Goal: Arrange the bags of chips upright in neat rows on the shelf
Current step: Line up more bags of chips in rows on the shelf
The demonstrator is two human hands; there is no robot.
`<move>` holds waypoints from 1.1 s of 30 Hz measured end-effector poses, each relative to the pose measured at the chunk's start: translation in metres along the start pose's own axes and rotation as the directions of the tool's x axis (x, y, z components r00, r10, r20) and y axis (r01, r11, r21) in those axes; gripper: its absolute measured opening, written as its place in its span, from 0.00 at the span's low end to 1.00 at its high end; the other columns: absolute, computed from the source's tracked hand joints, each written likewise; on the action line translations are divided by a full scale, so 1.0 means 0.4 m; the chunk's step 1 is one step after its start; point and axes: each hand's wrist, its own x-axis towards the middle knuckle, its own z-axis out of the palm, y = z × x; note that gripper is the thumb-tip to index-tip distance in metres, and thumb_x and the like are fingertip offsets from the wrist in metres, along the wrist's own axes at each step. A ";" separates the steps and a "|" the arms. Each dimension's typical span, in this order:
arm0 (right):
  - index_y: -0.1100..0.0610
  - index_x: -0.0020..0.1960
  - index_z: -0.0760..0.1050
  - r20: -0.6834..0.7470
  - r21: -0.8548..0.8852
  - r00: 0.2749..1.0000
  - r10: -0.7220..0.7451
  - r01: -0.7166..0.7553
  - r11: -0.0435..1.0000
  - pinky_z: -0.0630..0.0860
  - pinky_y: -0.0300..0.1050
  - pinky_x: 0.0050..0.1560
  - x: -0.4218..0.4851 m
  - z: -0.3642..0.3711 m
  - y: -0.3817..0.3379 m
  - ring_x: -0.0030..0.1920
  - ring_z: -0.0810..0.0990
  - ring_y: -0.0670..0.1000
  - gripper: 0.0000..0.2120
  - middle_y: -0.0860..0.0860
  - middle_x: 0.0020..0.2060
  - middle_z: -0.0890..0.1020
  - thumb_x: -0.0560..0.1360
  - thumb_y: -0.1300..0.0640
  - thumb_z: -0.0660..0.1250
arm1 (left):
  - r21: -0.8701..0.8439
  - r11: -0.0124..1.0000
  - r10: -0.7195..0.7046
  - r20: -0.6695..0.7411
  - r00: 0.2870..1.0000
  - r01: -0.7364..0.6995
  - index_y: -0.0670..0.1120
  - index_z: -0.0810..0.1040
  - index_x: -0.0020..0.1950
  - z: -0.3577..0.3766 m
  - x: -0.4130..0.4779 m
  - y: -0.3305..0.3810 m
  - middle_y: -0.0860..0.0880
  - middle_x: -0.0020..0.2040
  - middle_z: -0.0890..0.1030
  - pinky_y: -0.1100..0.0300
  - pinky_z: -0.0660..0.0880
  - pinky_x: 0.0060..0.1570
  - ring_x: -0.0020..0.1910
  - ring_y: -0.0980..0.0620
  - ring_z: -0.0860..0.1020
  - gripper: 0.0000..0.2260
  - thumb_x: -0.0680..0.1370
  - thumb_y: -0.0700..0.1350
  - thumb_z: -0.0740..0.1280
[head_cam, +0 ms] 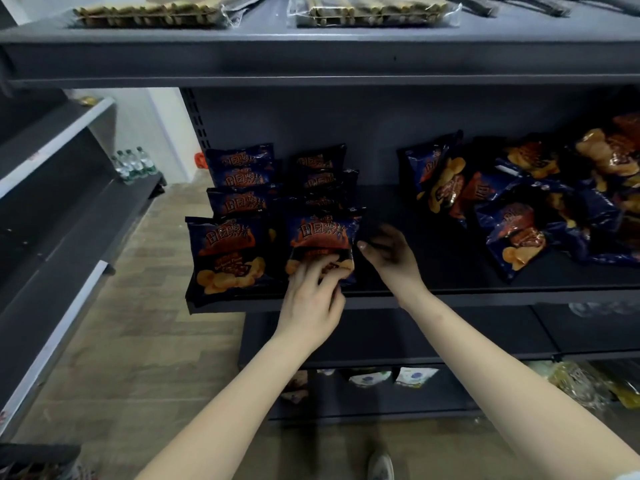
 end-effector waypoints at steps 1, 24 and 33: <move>0.52 0.70 0.64 -0.015 0.005 1.000 -0.013 0.013 1.000 0.72 0.31 0.45 0.002 -0.013 -0.004 0.54 0.76 0.45 0.29 0.51 0.58 0.76 0.72 0.52 0.71 | -0.019 1.000 0.024 -0.005 1.000 -0.024 0.44 0.78 0.56 0.004 0.014 0.013 0.45 0.61 0.76 0.49 0.74 0.53 0.57 0.44 0.73 0.13 0.74 0.42 0.60; 0.51 0.68 0.69 -0.109 -0.620 0.992 -0.059 -0.022 0.784 0.64 0.36 0.58 0.036 -0.664 0.106 0.65 0.69 0.52 0.27 0.53 0.64 0.72 0.71 0.52 0.71 | -0.540 0.532 -0.502 0.419 0.757 0.652 0.41 0.60 0.72 0.479 0.361 0.412 0.42 0.64 0.73 0.61 0.70 0.49 0.57 0.47 0.75 0.32 0.75 0.51 0.69; 0.53 0.66 0.73 -0.050 -0.621 0.977 -0.208 0.133 0.772 0.63 0.44 0.60 0.055 -0.595 0.153 0.58 0.70 0.53 0.22 0.53 0.55 0.78 0.73 0.58 0.69 | -0.665 0.365 -0.617 0.352 0.704 0.652 0.42 0.67 0.70 0.522 0.408 0.388 0.44 0.64 0.75 0.64 0.68 0.55 0.62 0.47 0.74 0.28 0.74 0.49 0.70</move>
